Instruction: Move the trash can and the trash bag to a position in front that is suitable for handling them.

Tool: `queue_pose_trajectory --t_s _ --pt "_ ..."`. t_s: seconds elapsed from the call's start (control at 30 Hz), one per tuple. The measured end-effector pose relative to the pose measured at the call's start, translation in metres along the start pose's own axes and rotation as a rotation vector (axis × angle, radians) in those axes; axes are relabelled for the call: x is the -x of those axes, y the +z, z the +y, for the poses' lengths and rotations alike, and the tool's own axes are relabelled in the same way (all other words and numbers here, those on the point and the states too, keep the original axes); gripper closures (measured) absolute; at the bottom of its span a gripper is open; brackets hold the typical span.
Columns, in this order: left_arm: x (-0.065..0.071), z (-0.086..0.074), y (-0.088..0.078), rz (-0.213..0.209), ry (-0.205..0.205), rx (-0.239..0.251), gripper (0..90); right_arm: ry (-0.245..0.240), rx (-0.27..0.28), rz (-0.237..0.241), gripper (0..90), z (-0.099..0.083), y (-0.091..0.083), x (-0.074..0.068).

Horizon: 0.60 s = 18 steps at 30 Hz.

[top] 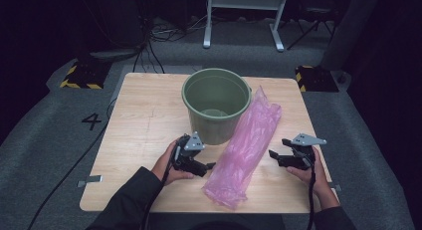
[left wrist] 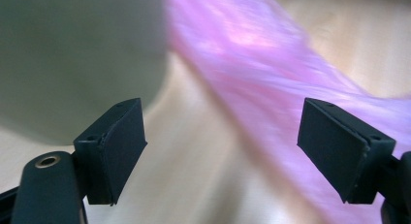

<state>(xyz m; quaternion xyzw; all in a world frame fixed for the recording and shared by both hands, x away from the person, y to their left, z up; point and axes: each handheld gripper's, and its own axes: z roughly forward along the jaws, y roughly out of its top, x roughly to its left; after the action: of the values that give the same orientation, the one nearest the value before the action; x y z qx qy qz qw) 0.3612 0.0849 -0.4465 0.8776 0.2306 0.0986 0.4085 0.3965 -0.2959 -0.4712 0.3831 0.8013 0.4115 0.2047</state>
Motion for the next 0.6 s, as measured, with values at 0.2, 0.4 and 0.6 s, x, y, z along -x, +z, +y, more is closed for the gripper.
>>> queue_pose_trajectory --t_s 0.2,0.4,0.6 --pt "0.027 -0.004 0.019 -0.043 0.076 -0.061 17.1 -0.008 -0.007 -0.032 24.9 0.013 0.011 0.005" --pt "0.031 -0.013 0.037 -0.024 0.096 -0.111 18.3 0.007 -0.042 0.004 21.5 0.028 0.027 0.013" --pt "0.031 -0.022 0.044 -0.034 0.105 -0.147 19.0 0.013 -0.089 0.002 20.6 0.036 0.05 0.012"
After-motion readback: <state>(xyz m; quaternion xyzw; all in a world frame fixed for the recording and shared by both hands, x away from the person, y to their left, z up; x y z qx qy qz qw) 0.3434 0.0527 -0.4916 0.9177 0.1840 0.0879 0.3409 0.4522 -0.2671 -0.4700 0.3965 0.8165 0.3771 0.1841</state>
